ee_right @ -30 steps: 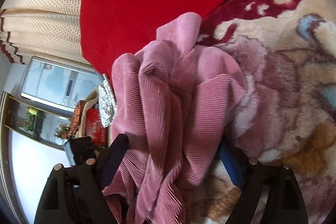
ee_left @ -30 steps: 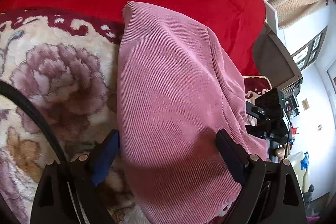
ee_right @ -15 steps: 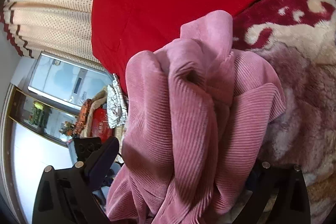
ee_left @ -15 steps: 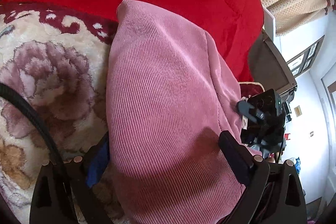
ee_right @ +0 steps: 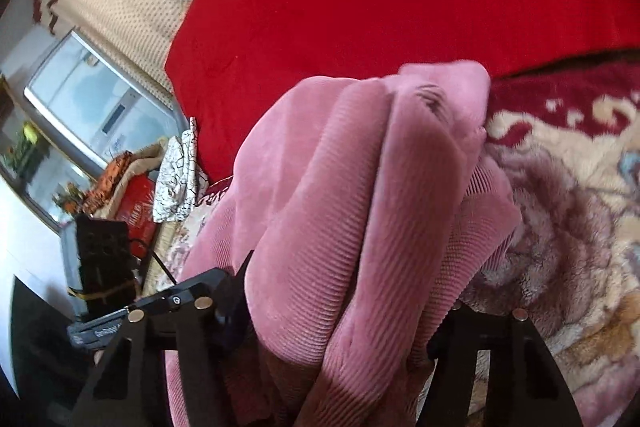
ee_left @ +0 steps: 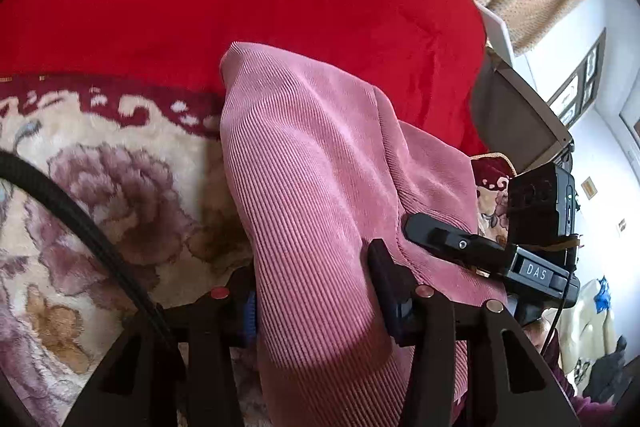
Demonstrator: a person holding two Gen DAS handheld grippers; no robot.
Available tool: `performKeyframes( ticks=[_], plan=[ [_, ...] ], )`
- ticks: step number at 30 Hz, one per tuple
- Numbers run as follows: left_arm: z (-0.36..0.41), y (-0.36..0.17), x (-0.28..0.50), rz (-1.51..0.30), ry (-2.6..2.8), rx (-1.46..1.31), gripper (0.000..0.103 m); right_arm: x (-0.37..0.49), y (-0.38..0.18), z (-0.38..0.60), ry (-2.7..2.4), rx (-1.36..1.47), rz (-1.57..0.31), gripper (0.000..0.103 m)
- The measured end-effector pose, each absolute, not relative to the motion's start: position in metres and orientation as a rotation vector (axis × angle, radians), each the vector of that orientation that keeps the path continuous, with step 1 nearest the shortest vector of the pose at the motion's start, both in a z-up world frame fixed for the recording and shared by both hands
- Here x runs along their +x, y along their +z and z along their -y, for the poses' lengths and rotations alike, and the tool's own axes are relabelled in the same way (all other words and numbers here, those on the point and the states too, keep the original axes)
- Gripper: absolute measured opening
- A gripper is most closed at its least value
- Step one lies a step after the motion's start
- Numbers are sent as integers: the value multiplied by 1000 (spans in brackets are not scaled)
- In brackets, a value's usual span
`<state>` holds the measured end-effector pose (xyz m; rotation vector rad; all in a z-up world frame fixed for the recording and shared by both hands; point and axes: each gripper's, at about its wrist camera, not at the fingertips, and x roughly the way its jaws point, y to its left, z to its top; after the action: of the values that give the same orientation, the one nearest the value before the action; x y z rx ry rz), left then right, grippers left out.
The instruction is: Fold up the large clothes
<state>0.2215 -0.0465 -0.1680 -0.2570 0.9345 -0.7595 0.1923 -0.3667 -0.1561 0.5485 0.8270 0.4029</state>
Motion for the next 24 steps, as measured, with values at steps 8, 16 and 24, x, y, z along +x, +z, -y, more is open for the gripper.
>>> performKeyframes(
  ticks=[8, 16, 24],
  plan=[
    [35, -142, 196, -875, -770, -242, 50, 166, -132, 351, 412, 506, -751, 65],
    [2, -128, 170, -835, -774, -244, 50, 139, -113, 336, 466, 491, -700, 65],
    [1, -134, 158, -877, -775, -193, 50, 127, -118, 328, 477, 479, -735, 65]
  ],
)
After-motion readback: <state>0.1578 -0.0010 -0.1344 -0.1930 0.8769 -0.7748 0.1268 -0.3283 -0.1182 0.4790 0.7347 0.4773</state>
